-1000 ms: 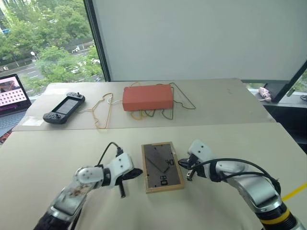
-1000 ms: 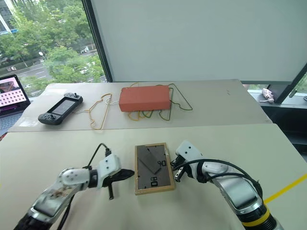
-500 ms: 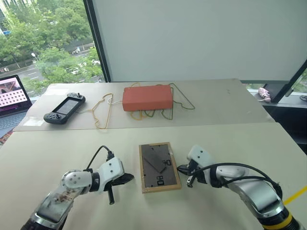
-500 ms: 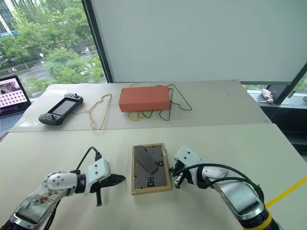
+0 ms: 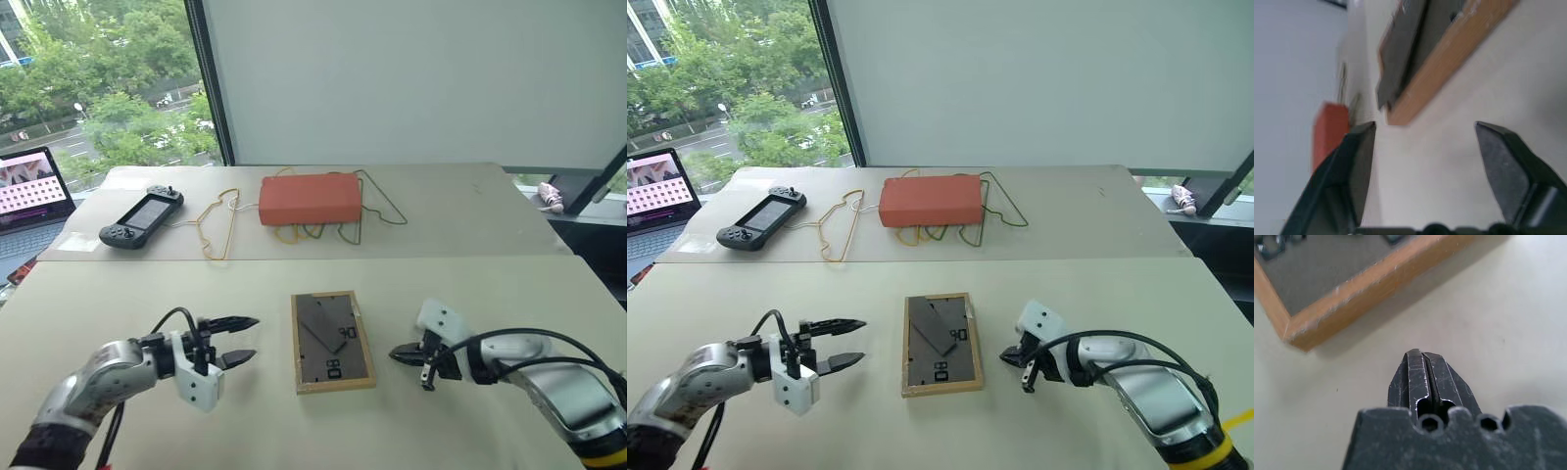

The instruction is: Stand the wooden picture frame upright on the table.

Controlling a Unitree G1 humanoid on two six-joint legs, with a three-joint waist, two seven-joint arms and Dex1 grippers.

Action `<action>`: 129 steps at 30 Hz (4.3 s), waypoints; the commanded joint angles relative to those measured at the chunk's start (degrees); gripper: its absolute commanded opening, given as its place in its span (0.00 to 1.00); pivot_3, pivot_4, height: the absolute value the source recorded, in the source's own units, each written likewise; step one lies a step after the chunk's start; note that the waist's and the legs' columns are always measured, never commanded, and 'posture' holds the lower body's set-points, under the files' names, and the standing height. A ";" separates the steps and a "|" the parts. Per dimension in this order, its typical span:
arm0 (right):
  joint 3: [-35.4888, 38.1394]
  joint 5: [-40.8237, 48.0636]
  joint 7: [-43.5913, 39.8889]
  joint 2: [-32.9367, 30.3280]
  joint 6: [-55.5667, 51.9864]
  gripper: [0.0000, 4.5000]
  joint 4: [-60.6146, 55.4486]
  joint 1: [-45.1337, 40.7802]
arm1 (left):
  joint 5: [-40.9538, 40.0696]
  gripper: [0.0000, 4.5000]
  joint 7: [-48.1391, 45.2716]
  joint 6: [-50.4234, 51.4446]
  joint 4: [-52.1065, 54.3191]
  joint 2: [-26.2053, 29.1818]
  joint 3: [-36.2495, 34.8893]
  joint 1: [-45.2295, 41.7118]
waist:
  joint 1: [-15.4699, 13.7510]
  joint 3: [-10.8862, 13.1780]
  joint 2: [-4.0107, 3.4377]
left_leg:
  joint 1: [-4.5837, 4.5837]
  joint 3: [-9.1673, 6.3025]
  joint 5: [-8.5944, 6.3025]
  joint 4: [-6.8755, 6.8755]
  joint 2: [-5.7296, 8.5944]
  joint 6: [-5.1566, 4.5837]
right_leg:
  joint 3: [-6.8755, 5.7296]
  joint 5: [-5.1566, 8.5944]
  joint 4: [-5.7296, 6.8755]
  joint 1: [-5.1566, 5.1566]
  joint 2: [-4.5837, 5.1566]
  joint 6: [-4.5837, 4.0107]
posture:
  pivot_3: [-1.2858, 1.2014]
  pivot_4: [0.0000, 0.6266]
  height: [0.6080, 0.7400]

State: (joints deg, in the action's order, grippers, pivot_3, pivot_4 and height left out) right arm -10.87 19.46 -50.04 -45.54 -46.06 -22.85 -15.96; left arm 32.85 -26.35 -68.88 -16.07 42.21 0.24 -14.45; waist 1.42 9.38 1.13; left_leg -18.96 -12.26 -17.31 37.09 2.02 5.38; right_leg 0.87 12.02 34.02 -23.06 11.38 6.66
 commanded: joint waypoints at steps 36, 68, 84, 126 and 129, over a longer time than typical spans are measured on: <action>-3.08 9.26 3.52 4.55 -15.18 0.00 -8.06 -3.36 | 17.42 0.26 25.41 -9.93 -10.45 -1.79 15.48 -8.69 | -0.25 -0.09 -0.12 | -0.17 -0.03 -0.01 0.24 0.02 -0.01 | -0.05 -0.07 0.07 -0.07 0.00 0.13 | 0.52 0.24 1.00; -6.51 10.55 -7.66 19.61 -17.80 0.99 34.76 -34.79 | 23.60 0.26 35.52 -4.95 -7.24 -0.48 19.94 -9.59 | 1.14 -0.16 -0.27 | -0.33 -0.09 0.00 0.41 0.04 -0.01 | -0.05 -0.13 0.69 -0.41 0.01 0.12 | 0.52 0.24 1.00; -0.59 18.60 -9.81 21.12 -22.37 0.99 22.27 -33.07 | 22.42 0.26 35.06 -3.54 -6.47 -0.24 20.88 -9.26 | 1.07 -0.22 -0.34 | -0.79 -0.09 0.01 0.75 0.05 0.01 | -0.02 -0.15 1.09 -1.00 0.01 0.09 | 0.52 0.24 1.00; -5.71 -40.67 9.18 5.93 68.96 0.87 0.72 6.93 | 14.63 0.26 30.84 -1.99 -6.73 0.59 21.38 -9.07 | 1.11 -0.28 -0.40 | -0.35 0.47 -0.02 0.79 0.03 -0.05 | 0.39 -0.19 0.94 -0.80 0.02 0.07 | 0.52 0.24 1.00; -5.42 -40.86 9.34 6.25 68.59 0.68 0.89 6.93 | 13.08 0.26 30.17 -1.49 -6.77 0.43 20.94 -8.89 | 1.15 -0.28 -0.40 | -0.35 0.47 -0.02 0.79 0.03 -0.06 | 0.39 -0.19 0.94 -0.80 0.02 0.07 | 0.52 0.24 1.00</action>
State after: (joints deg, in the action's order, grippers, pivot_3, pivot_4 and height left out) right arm -17.29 -21.53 -41.80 -39.71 22.29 -20.50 -8.56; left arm 47.60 4.56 -70.93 -22.64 42.60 21.54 -23.86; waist 2.57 9.10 0.73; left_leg -19.30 -11.79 -17.33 37.88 2.05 5.32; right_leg 1.27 11.83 34.97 -23.86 11.40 6.73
